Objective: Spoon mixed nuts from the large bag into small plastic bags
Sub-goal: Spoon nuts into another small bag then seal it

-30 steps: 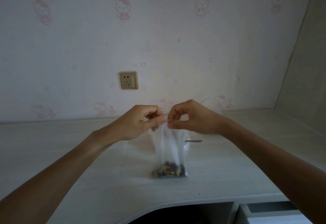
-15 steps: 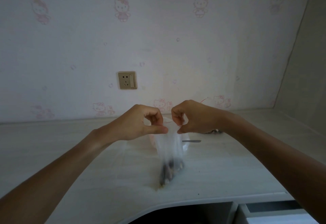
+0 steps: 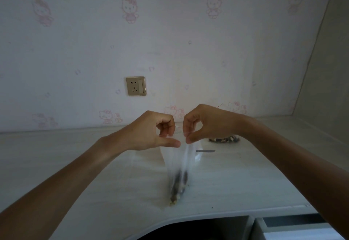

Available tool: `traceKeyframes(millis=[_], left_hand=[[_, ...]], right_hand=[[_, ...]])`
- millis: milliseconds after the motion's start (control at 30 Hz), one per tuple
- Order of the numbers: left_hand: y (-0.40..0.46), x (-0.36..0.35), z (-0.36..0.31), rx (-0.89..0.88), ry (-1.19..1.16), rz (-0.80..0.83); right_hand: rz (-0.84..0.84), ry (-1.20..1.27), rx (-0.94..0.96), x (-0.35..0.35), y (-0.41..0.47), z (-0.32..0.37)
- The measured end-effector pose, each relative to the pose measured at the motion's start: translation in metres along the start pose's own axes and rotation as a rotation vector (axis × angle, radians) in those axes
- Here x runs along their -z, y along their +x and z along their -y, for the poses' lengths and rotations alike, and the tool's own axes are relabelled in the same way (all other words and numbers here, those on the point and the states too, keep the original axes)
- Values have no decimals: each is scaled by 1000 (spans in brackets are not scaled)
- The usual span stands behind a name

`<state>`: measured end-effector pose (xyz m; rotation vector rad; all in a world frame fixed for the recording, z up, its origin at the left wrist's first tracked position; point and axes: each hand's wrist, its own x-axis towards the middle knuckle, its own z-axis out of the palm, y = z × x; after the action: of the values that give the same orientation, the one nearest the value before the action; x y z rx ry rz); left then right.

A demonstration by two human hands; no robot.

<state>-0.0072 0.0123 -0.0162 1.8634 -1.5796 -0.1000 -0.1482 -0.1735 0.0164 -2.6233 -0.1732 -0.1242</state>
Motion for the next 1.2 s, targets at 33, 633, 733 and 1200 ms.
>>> traceKeyframes(millis=[33,633,733,1200], left_hand=[[-1,1,1,7,9,14],[3,-4,-2,-34,139,30],[4,-3,1,-13,288,58],[9,-3,-3,-122,214,8]], right_hand=[[-6,-20,-8,2,-1,0],[-34,-153,62,-2,-3,12],[-48,-192,84,4,-4,10],[-52,-172,69,3,-5,9]])
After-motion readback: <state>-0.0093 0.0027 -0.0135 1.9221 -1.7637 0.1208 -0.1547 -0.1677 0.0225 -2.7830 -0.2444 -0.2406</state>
